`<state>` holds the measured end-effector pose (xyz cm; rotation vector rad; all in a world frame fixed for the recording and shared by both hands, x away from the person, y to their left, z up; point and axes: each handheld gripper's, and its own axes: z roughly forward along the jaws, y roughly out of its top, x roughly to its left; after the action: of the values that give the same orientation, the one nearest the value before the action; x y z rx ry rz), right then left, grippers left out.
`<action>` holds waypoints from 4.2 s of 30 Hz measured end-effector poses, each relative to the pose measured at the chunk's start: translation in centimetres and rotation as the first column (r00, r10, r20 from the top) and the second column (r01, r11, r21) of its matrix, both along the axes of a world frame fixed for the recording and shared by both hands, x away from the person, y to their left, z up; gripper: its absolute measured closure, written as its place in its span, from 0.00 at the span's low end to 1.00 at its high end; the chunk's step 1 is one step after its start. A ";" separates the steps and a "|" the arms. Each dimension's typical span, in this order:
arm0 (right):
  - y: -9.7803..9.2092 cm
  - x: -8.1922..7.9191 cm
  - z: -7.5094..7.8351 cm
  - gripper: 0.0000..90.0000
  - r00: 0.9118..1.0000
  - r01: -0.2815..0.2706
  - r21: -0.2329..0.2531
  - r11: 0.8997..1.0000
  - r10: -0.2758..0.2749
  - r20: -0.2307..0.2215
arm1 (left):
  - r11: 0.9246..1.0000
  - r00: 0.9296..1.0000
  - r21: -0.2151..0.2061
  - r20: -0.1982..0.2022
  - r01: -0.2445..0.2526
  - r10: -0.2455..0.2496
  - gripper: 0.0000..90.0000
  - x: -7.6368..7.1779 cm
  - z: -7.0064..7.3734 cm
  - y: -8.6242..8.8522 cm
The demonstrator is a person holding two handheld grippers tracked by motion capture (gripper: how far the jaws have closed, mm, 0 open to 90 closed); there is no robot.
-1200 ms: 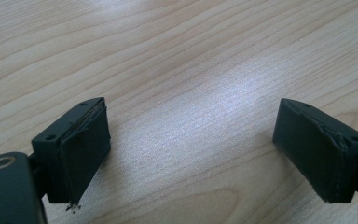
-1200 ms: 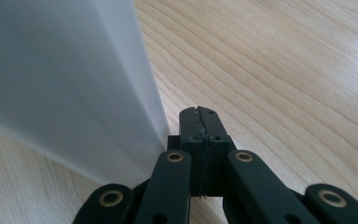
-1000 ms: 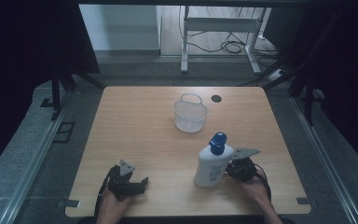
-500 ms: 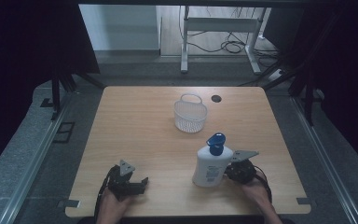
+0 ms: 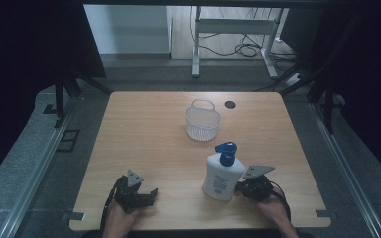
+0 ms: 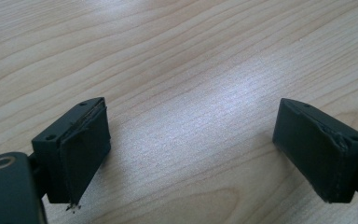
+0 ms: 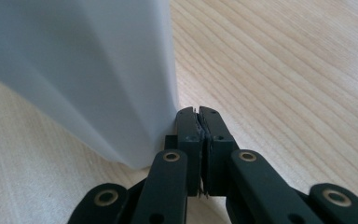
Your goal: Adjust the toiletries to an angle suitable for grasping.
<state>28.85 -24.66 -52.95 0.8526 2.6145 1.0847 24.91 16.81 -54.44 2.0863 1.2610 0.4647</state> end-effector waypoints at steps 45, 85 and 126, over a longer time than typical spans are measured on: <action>-0.8 -2.9 0.7 0.87 1.000 0.011 0.007 1.000 -0.011 -0.008 | 1.000 1.000 0.000 0.000 0.000 0.000 0.12 0.0 0.0 0.0; 0.2 -4.5 5.6 0.27 0.999 0.015 0.090 0.996 -0.019 0.050 | 1.000 1.000 -0.001 0.001 -0.002 0.002 0.12 0.1 0.0 -0.1; 4.8 -2.2 10.5 0.29 0.993 -0.012 0.158 0.987 -0.007 0.120 | 1.000 1.000 -0.001 -0.001 -0.001 0.001 0.12 0.1 0.0 0.0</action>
<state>26.63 -19.88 -42.49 0.7883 2.4576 1.3169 24.98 16.77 -54.43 2.0853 1.2628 0.4629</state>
